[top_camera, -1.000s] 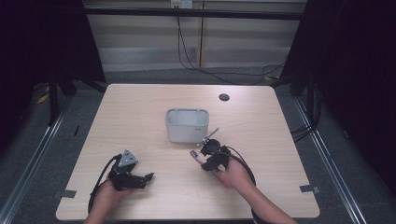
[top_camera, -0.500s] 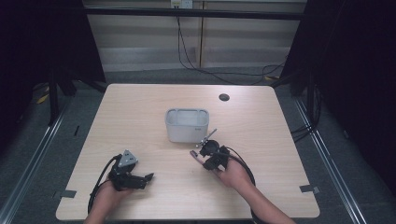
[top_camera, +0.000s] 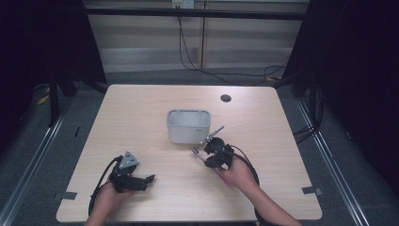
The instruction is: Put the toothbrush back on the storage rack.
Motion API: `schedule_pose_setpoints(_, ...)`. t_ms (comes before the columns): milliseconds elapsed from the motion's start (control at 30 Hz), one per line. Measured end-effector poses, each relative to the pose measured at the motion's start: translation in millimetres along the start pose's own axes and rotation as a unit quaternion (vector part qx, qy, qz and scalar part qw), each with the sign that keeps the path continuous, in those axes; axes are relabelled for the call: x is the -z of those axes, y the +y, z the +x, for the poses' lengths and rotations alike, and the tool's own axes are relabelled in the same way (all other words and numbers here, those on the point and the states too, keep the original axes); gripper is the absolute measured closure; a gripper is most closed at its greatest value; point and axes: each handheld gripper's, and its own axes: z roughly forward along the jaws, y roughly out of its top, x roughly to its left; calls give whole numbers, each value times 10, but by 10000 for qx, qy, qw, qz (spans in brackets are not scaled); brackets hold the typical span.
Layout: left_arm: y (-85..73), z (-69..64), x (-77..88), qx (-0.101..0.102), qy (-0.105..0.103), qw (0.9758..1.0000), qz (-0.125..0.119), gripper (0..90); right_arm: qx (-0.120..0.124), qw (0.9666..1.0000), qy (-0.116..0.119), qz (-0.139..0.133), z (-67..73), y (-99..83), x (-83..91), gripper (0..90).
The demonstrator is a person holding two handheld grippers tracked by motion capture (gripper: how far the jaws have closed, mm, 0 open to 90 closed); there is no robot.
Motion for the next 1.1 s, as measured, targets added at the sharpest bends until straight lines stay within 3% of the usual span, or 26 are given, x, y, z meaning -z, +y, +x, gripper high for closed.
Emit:
schedule_pose_setpoints(533,0,1,0,-6,0,10000,3,109,119,9989,43,-459,60,54,204,799)
schedule_pose_setpoints(1100,0,1,0,-4,1,10000,2,109,132,9935,12,-1128,-11,105,495,800)
